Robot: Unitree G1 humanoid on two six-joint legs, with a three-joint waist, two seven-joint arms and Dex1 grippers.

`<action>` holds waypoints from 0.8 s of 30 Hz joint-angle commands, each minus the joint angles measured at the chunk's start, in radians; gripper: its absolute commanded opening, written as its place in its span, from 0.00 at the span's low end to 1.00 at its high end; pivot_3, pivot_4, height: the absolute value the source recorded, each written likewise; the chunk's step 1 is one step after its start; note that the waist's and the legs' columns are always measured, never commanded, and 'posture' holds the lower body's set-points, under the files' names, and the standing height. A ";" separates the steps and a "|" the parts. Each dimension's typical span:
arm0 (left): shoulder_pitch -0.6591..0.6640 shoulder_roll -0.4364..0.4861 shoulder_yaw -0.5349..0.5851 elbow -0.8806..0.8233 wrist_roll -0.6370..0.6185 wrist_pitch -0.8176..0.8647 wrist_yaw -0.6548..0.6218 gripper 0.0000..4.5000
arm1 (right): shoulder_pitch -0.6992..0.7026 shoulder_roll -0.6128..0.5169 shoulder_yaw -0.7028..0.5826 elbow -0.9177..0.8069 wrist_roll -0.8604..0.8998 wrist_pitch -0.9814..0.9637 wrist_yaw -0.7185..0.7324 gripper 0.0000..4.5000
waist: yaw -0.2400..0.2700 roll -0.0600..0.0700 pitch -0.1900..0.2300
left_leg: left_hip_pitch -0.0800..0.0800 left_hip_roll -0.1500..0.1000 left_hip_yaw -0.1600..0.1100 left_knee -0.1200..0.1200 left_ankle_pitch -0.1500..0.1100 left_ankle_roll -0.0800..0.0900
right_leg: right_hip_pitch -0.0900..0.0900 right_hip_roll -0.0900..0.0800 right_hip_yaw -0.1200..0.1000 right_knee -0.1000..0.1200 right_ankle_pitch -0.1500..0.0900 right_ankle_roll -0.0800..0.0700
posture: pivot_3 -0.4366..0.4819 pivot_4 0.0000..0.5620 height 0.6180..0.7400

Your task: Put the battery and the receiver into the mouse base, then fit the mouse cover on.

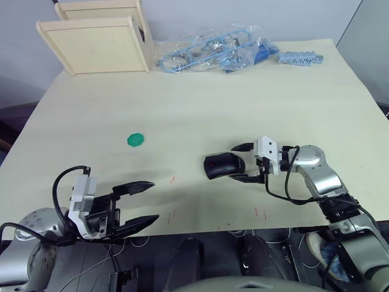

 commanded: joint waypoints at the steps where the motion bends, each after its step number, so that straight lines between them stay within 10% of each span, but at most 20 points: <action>1: 0.003 0.009 0.035 -0.027 -0.016 -0.008 0.003 1.00 | -0.019 0.005 -0.005 -0.005 0.010 -0.015 0.005 1.00 | 0.000 0.000 0.000 | 0.000 0.000 0.000 0.000 0.000 0.000 | 0.000 0.000 0.000 0.000 0.000 0.000 | 0.48 0.27 1.00; 24: -0.001 0.016 0.036 -0.054 -0.025 0.012 0.029 1.00 | -0.021 0.012 -0.004 0.004 0.002 -0.023 -0.001 1.00 | 0.000 0.000 0.000 | 0.000 0.000 0.000 0.000 0.000 0.000 | 0.000 0.000 0.000 0.000 0.000 0.000 | 0.48 0.27 1.00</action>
